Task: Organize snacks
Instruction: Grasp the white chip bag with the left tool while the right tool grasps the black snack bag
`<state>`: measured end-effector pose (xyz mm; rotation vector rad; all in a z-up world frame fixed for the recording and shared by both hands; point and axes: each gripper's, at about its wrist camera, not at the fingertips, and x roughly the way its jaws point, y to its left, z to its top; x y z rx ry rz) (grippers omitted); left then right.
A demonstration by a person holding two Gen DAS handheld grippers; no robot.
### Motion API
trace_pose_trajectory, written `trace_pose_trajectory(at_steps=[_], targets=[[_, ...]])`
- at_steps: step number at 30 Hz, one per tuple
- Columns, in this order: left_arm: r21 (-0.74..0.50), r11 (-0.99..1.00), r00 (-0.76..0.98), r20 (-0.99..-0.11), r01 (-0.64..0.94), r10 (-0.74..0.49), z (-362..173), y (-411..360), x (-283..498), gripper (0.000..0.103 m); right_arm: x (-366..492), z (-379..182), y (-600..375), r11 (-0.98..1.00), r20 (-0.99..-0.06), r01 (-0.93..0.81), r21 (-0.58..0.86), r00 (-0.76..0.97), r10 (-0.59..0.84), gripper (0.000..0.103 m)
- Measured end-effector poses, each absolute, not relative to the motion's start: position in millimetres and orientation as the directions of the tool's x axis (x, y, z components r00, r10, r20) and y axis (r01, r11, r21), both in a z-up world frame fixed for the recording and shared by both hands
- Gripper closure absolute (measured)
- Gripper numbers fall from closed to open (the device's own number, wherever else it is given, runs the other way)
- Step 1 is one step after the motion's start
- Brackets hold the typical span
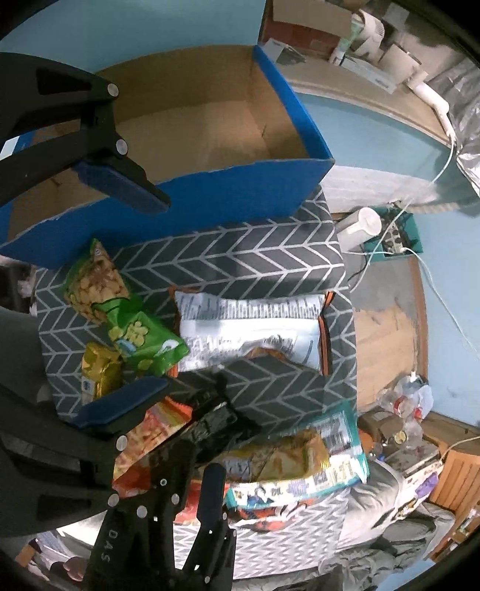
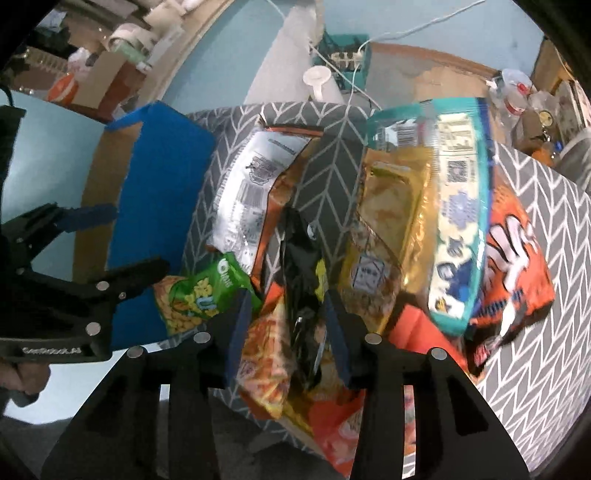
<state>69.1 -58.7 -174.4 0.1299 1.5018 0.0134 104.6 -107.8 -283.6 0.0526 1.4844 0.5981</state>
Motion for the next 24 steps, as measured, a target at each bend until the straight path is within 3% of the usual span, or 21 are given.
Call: trace_pose_trajectory(at_steps=[10, 13, 24], targets=[[0.112, 0.991, 0.043, -0.993, 0.078, 0.109, -193.8, -55.8, 83.5, 0.012, 112.4, -312.7, -96.4, 0.847, -0.922, -0.365, 0.386, -0.114, 0.371, 0.063], [0.098, 0.992, 0.034, -0.995, 0.075, 0.095, -195.6, -55.7, 85.8, 0.012, 112.4, -319.8, -94.2, 0.851, -0.927, -0.368, 0.375, -0.134, 0.351, 0.075], [0.044, 0.998, -0.018, -0.999, 0.046, 0.045, -213.1, -60.7, 112.4, 0.012, 109.9, -289.4, -119.7, 0.866, -0.926, -0.339, 0.367, -0.042, 0.376, 0.079]])
